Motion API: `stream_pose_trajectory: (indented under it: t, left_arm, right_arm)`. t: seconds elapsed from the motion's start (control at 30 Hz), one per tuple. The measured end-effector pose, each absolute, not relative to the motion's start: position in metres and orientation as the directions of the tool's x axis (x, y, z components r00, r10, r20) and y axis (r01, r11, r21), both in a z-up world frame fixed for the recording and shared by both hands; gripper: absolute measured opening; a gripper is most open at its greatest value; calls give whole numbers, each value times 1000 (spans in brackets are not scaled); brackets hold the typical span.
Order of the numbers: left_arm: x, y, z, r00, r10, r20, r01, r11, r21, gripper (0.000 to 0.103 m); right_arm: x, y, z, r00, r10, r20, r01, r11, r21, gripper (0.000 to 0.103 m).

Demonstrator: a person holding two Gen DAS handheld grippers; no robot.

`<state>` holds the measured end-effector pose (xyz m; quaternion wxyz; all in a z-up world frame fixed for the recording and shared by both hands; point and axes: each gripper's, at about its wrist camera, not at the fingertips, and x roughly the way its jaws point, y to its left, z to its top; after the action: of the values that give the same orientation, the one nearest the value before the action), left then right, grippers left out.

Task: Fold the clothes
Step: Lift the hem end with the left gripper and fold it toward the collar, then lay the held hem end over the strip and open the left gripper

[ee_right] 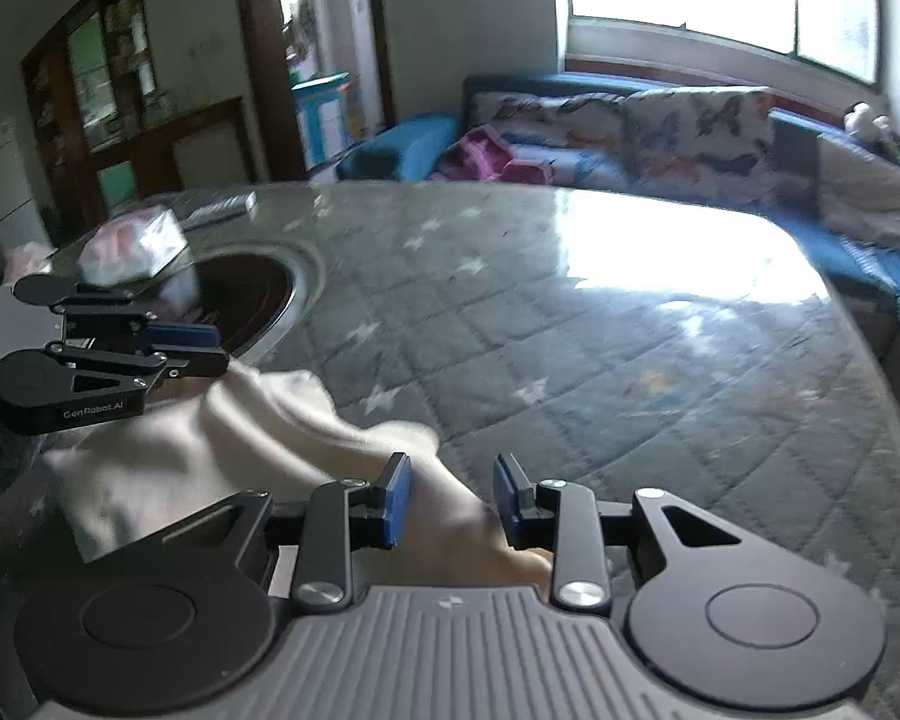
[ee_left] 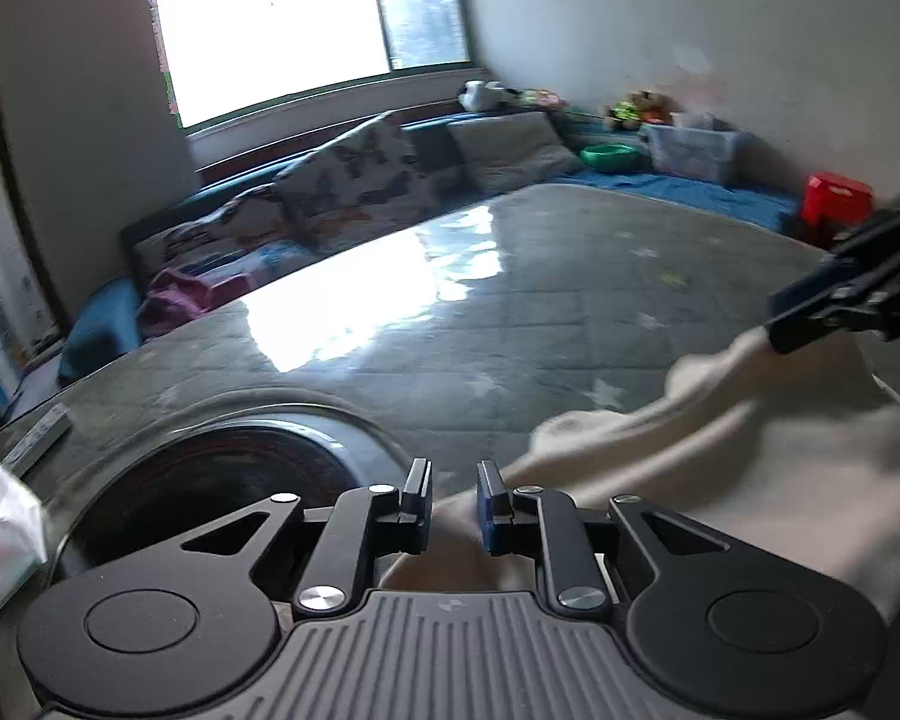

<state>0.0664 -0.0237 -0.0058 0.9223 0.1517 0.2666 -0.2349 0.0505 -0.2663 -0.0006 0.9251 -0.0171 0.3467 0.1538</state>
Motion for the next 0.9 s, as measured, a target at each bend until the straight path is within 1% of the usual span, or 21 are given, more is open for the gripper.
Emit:
stream_pose_trajectory:
  t: [0.1,0.23,0.33,0.37,0.4,0.5,0.67,0.73,0.9]
  left_arm:
    - [59,-19,4,762,-361,-538,495,860,123,18]
    - [22,-28,14,734,-449,-510,576,809,117,17]
    - [-1,-38,9,689,-498,-526,639,760,119,17]
    - [-5,-40,6,679,-503,-534,651,749,123,17]
    - [-8,-42,2,675,-502,-542,658,742,132,17]
    - [-13,-47,-9,665,-492,-561,666,731,149,18]
    - [-7,-42,-19,640,-507,-577,662,746,79,19]
    - [-4,-39,-19,627,-517,-583,652,758,28,18]
    - [-8,-35,-16,610,-525,-594,643,766,-17,16]
  right_arm:
    - [44,-263,9,735,287,-615,-304,949,80,30]
    - [52,-245,9,693,371,-619,-375,918,130,30]
    - [62,-226,0,658,401,-637,-412,900,141,28]
    - [65,-219,-4,650,404,-643,-418,897,142,27]
    - [68,-214,-9,645,403,-649,-418,897,141,23]
    - [79,-204,-20,643,393,-658,-400,904,149,22]
    - [89,-199,-37,667,350,-658,-367,923,118,21]
    - [89,-199,-39,671,353,-653,-368,922,120,21]
    - [87,-200,-41,665,364,-653,-388,914,114,22]
